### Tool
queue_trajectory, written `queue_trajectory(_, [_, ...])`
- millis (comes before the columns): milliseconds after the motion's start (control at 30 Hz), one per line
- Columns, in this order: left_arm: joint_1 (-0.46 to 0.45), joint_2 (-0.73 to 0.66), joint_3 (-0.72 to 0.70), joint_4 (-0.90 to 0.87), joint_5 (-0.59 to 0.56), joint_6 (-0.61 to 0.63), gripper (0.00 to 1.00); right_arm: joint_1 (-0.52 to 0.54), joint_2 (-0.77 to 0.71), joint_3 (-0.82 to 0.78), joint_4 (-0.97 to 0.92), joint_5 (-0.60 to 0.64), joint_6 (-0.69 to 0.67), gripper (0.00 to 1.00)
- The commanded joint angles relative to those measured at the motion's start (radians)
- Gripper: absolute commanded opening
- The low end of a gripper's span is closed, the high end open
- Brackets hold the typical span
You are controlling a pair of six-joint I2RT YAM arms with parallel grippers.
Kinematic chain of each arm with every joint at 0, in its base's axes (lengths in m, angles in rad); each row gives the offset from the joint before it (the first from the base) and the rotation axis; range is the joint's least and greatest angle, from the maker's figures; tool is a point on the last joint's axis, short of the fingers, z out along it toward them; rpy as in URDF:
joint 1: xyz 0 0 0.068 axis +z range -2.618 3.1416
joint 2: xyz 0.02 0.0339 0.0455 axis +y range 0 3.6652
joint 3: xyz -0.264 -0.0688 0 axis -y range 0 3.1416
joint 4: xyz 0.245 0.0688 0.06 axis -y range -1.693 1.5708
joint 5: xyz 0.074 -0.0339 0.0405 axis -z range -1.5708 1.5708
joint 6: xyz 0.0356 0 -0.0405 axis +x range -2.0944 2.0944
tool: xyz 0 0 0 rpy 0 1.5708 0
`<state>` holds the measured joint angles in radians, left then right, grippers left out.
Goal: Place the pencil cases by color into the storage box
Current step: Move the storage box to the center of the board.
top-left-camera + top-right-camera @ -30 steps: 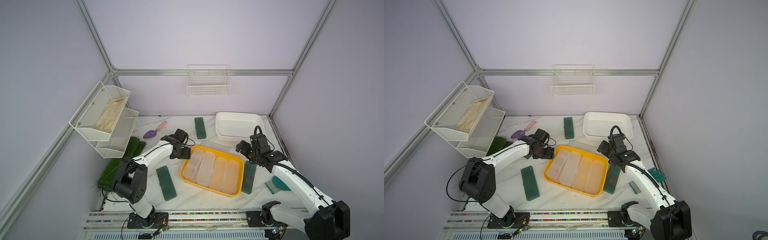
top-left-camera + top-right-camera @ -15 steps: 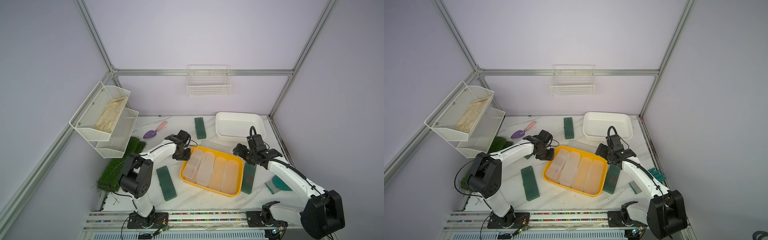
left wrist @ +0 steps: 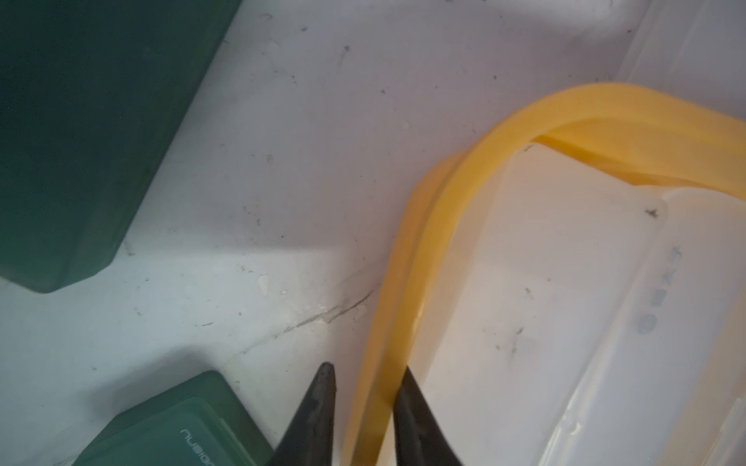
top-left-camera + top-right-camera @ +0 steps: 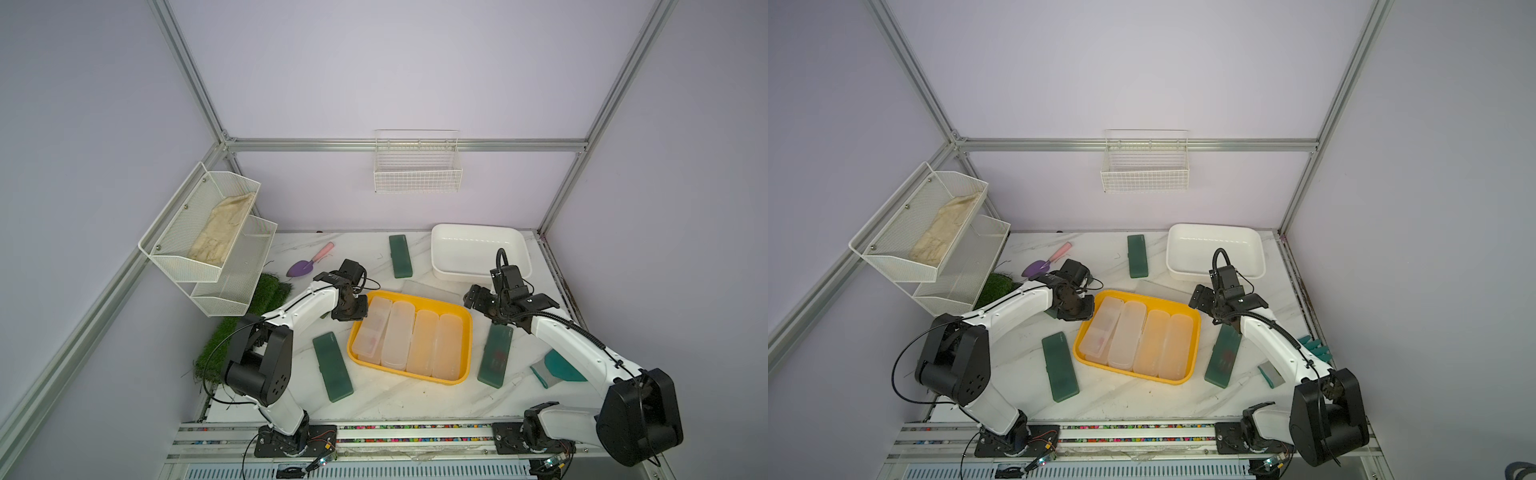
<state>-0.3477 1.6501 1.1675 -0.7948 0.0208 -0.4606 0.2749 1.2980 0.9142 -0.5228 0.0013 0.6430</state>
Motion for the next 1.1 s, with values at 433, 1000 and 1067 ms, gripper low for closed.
queue_trajectory(433, [0.153, -0.113, -0.100, -0.034, -0.018, -0.056, 0.24, 0.029, 0.067, -0.004, 0.110, -0.059, -0.017, 0.89])
queue_trajectory(1000, [0.174, -0.218, -0.073, -0.004, 0.013, -0.041, 0.57, 0.041, 0.206, 0.118, 0.078, -0.021, -0.247, 0.94])
queue_trajectory(1067, [0.172, -0.227, -0.056, -0.004, 0.016, -0.017, 0.69, 0.040, 0.199, 0.125, 0.100, -0.026, -0.291, 0.95])
